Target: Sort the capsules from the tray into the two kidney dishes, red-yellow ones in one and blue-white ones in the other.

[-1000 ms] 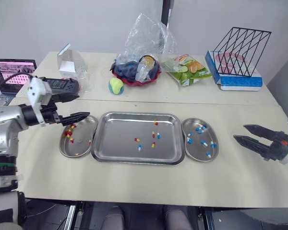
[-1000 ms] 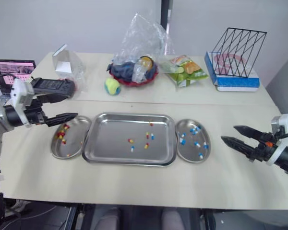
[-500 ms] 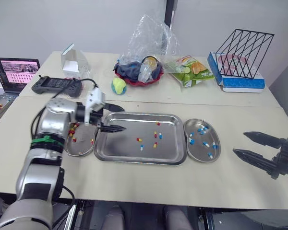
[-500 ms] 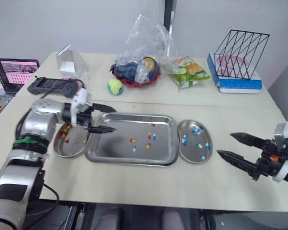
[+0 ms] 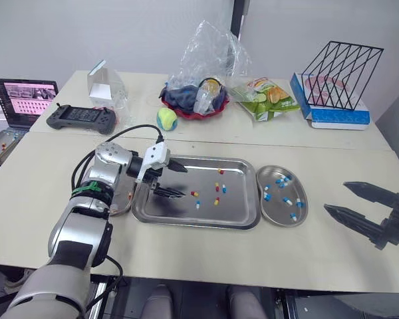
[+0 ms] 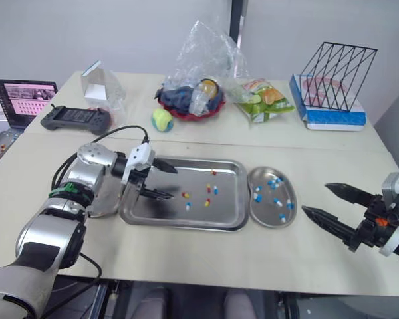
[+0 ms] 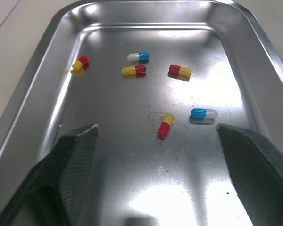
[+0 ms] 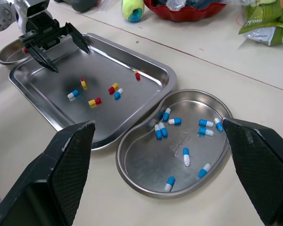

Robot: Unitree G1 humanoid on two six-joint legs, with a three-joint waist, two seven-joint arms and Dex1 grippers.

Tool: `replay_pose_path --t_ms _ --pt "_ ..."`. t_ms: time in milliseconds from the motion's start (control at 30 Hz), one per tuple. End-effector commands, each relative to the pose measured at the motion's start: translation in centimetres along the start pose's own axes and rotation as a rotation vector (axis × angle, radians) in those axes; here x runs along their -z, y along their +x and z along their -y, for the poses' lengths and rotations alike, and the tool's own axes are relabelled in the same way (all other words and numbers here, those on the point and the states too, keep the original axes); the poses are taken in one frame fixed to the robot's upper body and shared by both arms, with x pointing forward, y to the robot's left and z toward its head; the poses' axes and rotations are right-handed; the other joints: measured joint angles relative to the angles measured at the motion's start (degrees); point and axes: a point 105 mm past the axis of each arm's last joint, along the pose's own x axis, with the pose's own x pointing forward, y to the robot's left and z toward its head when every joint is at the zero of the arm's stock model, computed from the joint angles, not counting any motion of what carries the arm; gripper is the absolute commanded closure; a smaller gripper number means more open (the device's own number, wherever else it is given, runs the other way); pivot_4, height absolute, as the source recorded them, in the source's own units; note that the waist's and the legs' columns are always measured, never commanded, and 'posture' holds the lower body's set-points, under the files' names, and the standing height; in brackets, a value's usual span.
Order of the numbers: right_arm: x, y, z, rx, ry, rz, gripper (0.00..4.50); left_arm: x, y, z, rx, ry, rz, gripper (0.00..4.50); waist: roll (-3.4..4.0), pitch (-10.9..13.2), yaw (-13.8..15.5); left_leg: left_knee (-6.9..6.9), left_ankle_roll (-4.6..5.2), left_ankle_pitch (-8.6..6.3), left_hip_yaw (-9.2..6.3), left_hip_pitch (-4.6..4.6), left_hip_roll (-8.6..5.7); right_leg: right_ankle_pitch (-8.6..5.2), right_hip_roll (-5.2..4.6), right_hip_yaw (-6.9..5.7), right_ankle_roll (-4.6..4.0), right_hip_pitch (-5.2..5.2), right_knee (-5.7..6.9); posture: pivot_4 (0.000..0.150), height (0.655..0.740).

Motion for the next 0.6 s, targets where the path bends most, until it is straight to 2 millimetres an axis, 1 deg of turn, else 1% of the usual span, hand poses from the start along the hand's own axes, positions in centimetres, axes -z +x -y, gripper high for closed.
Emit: replay_pose_path --t_ms 33,200,367,600 --pt "-1.0 -0.5 -0.2 0.018 -0.047 0.025 0.0 -1.0 0.6 -0.5 0.017 0.045 -0.004 0.78 -0.02 0.0 0.0 0.01 0.0 0.0 0.0 -0.01 0.0 0.0 0.0 0.0 0.0 0.0 -0.01 0.15 0.738" --pt "-1.0 -0.6 -0.4 0.02 -0.053 0.021 0.0 -0.7 1.3 -0.5 0.041 0.033 -0.045 0.78 -0.02 0.0 -0.2 0.01 0.0 0.0 -0.03 0.0 0.0 0.0 0.01 -0.01 0.01 0.0 0.01 0.15 0.738" --pt "-1.1 -0.7 -0.4 0.024 -0.055 0.021 0.0 0.2 1.9 -0.9 0.014 0.026 -0.145 0.78 -0.03 0.0 -0.1 0.01 0.0 0.0 -0.03 0.0 -0.01 -0.01 0.01 0.0 0.01 0.0 0.01 0.15 0.738" --pt "-1.2 -0.6 0.0 0.031 -0.078 0.005 0.0 0.1 2.4 -0.6 0.058 0.017 -0.15 0.78 -0.03 0.0 -0.1 0.01 0.0 0.0 -0.03 0.0 -0.01 -0.01 0.0 0.0 0.02 0.01 0.01 0.15 0.738"
